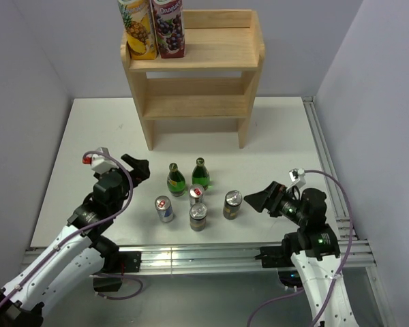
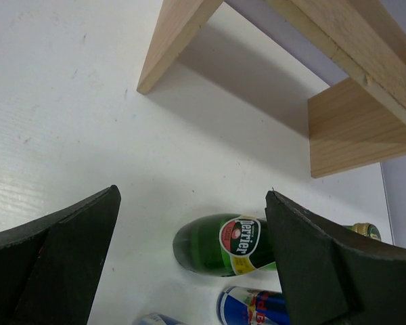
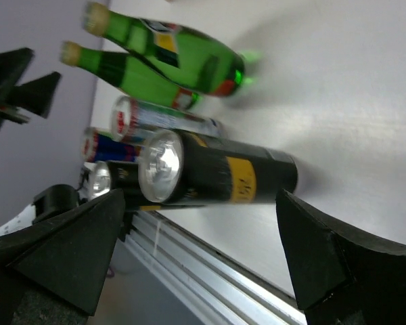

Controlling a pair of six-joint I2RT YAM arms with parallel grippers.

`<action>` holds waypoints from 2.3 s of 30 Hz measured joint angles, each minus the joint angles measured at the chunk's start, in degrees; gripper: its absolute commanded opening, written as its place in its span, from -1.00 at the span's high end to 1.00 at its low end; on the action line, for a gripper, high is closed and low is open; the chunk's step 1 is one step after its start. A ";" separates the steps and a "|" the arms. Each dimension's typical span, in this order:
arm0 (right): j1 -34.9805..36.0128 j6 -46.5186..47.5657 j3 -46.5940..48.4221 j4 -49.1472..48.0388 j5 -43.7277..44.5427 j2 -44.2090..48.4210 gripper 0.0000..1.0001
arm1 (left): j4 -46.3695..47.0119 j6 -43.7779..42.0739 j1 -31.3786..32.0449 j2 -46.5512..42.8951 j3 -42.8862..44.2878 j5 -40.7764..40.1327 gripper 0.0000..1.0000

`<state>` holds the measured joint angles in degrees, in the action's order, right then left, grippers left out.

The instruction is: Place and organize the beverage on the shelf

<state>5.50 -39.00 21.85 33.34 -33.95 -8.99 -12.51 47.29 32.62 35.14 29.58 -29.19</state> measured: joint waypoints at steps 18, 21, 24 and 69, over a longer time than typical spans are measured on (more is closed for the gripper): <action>9.53 5.31 -2.29 -0.17 -0.74 -8.83 -1.00 | 3.23 1.97 10.62 5.88 -1.31 -9.53 -0.92; 16.57 3.80 -2.95 -2.93 1.18 -9.97 -1.00 | 3.28 2.01 12.04 6.49 -1.31 -11.13 -0.93; 22.99 2.25 -3.76 -5.40 4.02 -10.95 -1.00 | 3.76 2.08 12.85 6.67 -1.31 -12.13 -0.93; 48.50 -0.37 -8.85 -47.82 60.37 -44.59 -1.00 | 8.61 1.53 13.60 0.98 -10.19 -16.90 -0.93</action>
<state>54.00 -39.38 12.99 -14.48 26.41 -53.58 -3.90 48.82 46.22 36.12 19.40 -46.09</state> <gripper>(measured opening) 0.999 0.961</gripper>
